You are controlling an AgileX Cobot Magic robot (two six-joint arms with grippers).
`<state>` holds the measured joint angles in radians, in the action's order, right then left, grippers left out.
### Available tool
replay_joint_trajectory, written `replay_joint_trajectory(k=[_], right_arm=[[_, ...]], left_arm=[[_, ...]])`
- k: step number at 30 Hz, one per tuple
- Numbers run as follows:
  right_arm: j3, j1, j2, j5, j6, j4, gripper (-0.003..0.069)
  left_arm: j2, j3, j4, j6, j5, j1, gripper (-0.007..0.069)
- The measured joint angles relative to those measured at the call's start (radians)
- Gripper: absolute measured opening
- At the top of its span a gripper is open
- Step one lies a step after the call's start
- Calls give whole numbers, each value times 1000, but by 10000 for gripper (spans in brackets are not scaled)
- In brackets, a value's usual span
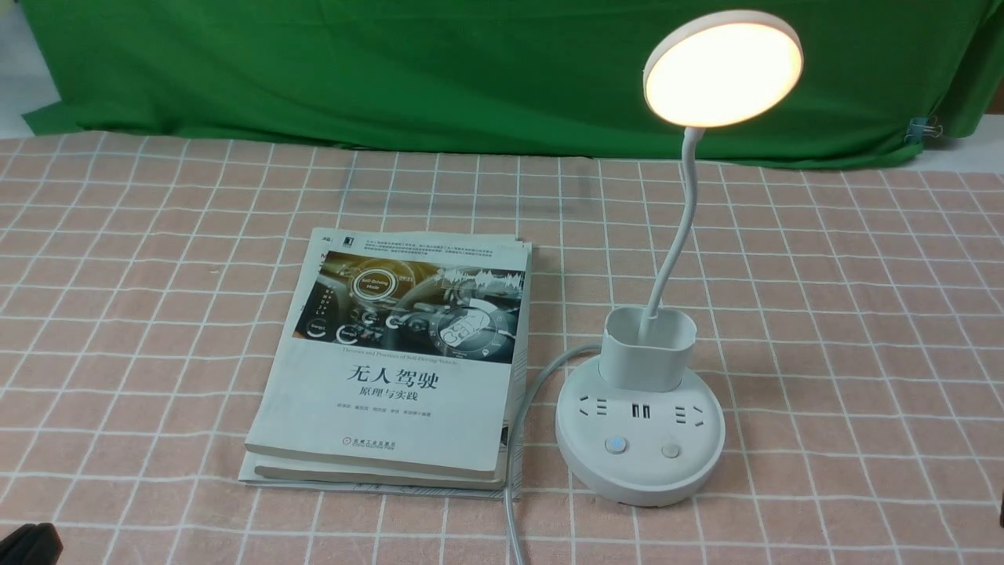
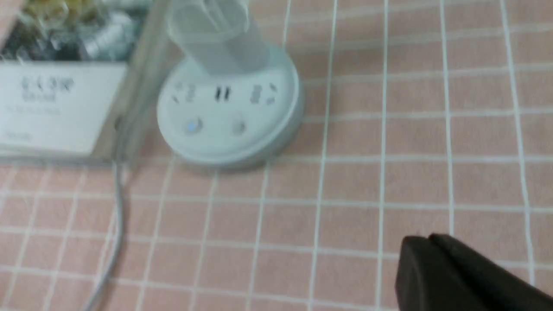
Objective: Turn off the table lamp on the pink coffee tablecloth by hand.
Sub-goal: 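Press the power button on the lamp base to turn the lamp off with the right gripper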
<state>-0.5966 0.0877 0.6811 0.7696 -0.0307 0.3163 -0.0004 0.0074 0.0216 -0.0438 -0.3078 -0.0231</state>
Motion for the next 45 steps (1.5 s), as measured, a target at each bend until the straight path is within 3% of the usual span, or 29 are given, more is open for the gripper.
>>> replay_joint_trajectory(k=[7, 14, 19, 45], right_arm=[[-153, 42, 386, 111, -37, -47, 41], [-330, 348, 716, 32, 137, -185, 41], [-473, 476, 903, -34, 215, -243, 41], [-560, 490, 1130, -133, 222, -229, 42]], left_arm=[[0, 0, 0, 0, 0, 0, 6], [0, 0, 0, 0, 0, 0, 6], [0, 0, 0, 0, 0, 0, 6], [0, 0, 0, 0, 0, 0, 6]])
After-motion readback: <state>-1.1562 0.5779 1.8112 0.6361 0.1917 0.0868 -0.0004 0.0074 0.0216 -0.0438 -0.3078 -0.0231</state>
